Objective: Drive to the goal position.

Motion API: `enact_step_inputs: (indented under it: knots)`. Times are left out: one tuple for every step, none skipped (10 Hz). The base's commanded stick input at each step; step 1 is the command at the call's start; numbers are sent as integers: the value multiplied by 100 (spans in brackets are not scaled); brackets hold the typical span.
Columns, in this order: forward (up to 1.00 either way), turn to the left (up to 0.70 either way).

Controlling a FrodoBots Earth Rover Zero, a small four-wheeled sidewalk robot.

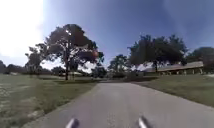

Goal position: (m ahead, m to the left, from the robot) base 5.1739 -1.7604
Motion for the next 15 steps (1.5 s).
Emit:
enact_step_inputs:
  knots:
    - [70, 0]
    - [70, 0]
    - [70, 0]
    - [70, 0]
    - [70, 0]
    - [70, 0]
    - [70, 0]
    - [70, 0]
    - [70, 0]
    - [70, 0]
    - [70, 0]
    - [70, 0]
    - [70, 0]
    - [70, 0]
    - [70, 0]
